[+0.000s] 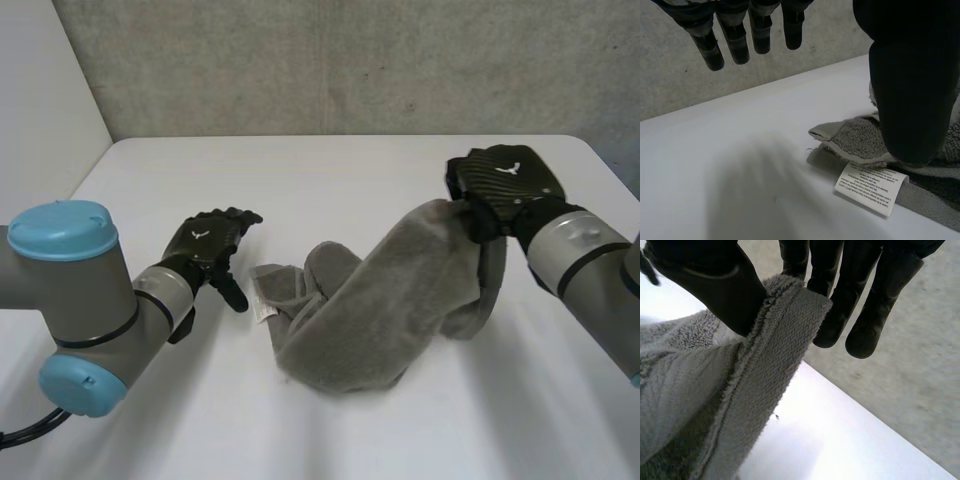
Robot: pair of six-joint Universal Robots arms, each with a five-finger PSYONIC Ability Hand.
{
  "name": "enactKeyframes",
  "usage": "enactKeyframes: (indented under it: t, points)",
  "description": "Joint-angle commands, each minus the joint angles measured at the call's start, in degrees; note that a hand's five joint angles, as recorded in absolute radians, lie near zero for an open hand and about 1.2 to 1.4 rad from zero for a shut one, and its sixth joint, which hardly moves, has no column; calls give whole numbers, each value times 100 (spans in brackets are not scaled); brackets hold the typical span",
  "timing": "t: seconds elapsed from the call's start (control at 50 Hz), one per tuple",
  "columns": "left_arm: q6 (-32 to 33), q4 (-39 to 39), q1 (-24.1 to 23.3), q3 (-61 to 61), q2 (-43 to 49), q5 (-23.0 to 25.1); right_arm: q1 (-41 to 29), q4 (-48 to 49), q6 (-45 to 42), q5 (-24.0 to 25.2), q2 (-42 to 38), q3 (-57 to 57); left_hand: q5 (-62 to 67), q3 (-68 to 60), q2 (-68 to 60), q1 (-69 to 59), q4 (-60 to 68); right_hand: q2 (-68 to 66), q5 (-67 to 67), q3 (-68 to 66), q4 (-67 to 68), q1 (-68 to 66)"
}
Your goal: Fold the towel.
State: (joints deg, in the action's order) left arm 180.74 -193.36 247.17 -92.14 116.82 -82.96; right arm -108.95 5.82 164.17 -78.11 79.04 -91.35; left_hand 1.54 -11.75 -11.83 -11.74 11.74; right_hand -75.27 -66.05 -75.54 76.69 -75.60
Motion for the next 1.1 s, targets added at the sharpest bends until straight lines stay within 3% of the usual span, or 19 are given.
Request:
enactKeyframes:
  t: [0.02,0.26,0.78,1.1]
  points:
    - [31,-97,-29,-6,51,-19,366,306,1,7,6,-270,221,-200,-191,-201,201,-473,-395,-446,331,-440]
    - [655,-193,-169,-15,244,-1,586,341,1,16,-12,-366,540,-519,-511,-520,520,-473,-395,-446,331,-440]
    - [673,-220,-345,-15,429,236,762,482,-8,-2,-187,-375,1197,-1175,-1167,-1177,1176,-473,-395,-446,331,-440]
    - [682,-272,-442,20,604,236,779,534,-8,-37,-240,-375,2221,-2200,-2191,-2201,2201,-473,-395,-446,331,-440]
